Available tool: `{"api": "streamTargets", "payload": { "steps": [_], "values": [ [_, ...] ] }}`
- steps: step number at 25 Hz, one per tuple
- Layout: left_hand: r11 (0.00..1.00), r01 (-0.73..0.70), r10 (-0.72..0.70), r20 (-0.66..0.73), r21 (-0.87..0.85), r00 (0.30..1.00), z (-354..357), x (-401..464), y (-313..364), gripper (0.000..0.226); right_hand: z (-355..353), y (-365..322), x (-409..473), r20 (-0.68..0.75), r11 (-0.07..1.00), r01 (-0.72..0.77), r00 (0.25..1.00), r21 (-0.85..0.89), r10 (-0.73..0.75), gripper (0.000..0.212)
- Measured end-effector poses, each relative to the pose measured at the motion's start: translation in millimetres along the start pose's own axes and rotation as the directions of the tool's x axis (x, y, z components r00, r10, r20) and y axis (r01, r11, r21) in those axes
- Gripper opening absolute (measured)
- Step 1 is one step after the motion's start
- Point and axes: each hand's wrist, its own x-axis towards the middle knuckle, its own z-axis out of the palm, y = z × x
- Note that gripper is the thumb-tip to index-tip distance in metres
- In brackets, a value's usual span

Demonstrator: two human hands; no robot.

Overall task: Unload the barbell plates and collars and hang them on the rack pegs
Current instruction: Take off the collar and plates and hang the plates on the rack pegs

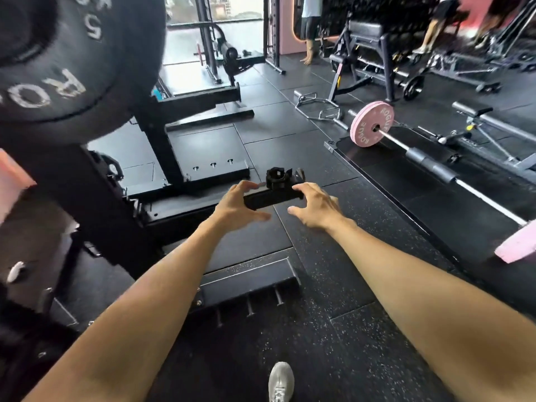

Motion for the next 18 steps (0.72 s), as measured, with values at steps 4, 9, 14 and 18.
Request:
{"api": "streamTargets", "payload": {
  "steps": [4,9,14,18],
  "values": [
    [0.999,-0.026,0.024,-0.073,-0.028,0.997,-35.4,-103.2,27.9,0.076,-25.2,-41.9,-92.4,-0.024,0.995,0.102,0.994,-0.014,-0.103,0.062],
    [0.999,-0.054,0.051,-0.171,-0.011,0.984,-95.6,-197.3,55.3,0.079,-54.2,-107.1,-165.5,-0.042,0.984,0.173,0.984,0.034,-0.172,0.066],
    [0.998,-0.062,0.051,-0.296,-0.028,0.954,-163.7,-263.3,66.0,0.078,-81.0,-175.6,-211.3,-0.062,0.959,0.278,0.960,0.063,-0.274,0.067],
    [0.996,-0.076,0.057,-0.390,-0.035,0.919,-225.7,-320.0,69.3,0.074,-98.0,-237.9,-244.5,-0.100,0.928,0.363,0.930,0.082,-0.355,0.067]
  ]
}}
